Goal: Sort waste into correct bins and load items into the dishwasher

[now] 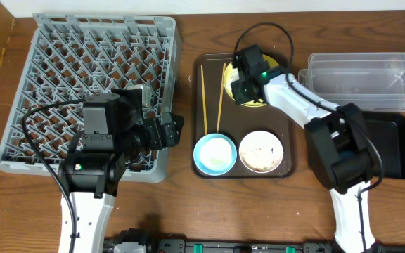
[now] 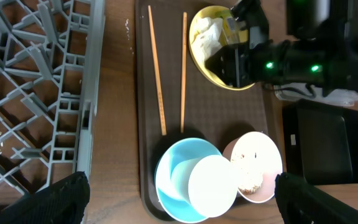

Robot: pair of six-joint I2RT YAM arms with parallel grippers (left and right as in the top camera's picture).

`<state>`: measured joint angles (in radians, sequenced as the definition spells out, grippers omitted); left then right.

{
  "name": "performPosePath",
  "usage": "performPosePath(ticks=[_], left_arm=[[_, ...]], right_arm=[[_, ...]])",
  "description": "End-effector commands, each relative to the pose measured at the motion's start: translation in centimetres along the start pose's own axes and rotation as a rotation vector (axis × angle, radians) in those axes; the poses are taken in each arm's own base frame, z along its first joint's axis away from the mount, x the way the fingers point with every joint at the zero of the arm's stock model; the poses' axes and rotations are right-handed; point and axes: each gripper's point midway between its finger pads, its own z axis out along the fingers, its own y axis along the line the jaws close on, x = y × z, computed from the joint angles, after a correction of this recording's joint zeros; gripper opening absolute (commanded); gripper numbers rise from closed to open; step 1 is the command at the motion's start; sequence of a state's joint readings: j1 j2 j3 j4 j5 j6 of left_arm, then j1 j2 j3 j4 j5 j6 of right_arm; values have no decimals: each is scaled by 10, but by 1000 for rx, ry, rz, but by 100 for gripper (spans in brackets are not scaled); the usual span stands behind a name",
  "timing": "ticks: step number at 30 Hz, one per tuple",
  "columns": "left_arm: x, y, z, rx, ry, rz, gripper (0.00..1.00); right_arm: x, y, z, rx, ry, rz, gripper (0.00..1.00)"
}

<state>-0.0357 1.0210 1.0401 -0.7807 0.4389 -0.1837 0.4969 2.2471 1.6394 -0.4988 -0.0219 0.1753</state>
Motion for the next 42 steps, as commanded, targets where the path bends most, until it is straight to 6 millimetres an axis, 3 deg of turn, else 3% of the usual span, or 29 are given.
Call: performPosePath(ticks=[1, 2, 5, 9, 13, 15, 17, 20, 23, 24, 25, 27, 28, 30, 35, 39, 42], left_arm=[[-6, -6, -5, 13, -17, 9, 96], [-6, -6, -5, 13, -17, 9, 96], [-6, -6, -5, 13, -17, 9, 96], [-6, -6, -5, 13, -17, 9, 96], [-6, -6, -5, 13, -17, 9, 96], [-6, -6, -5, 13, -17, 9, 96], [-6, -6, -5, 13, -17, 9, 96], [-6, -6, -5, 13, -17, 9, 96], [-6, -6, -5, 13, -17, 9, 95], [-6, -6, -5, 13, -17, 9, 96], [-6, -6, -5, 13, -17, 9, 96], [-6, -6, -5, 13, -17, 9, 96], [-6, -6, -5, 13, -17, 9, 96], [-6, -6, -5, 13, -17, 9, 96], [-6, -6, -5, 13, -17, 9, 96], [-6, -6, -5, 13, -17, 9, 96], [-6, -6, -5, 13, -17, 9, 96]], right_arm=[[-3, 2, 3, 60, -14, -13, 6], [-7, 2, -3, 67, -25, -12, 1], [-23, -1, -26, 66, -69, 29, 1], [-54, -21, -88, 63, -176, 138, 1], [-70, -65, -162, 88, -265, 292, 1], [-60, -98, -195, 121, -264, 409, 1], [-40, -126, -214, 161, -226, 534, 1], [3, -168, -228, 249, -118, 723, 1], [40, -211, -226, 374, -31, 839, 1], [45, -220, -223, 391, -22, 855, 3], [49, -229, -217, 402, -17, 873, 12], [48, -237, -205, 373, -18, 889, 56], [43, -239, -199, 341, -25, 863, 73], [31, -237, -194, 270, -53, 837, 81], [-11, -200, -201, 83, -159, 666, 73], [-36, -139, -196, -45, -189, 395, 64], [-36, -92, -172, -32, -147, 211, 64]])
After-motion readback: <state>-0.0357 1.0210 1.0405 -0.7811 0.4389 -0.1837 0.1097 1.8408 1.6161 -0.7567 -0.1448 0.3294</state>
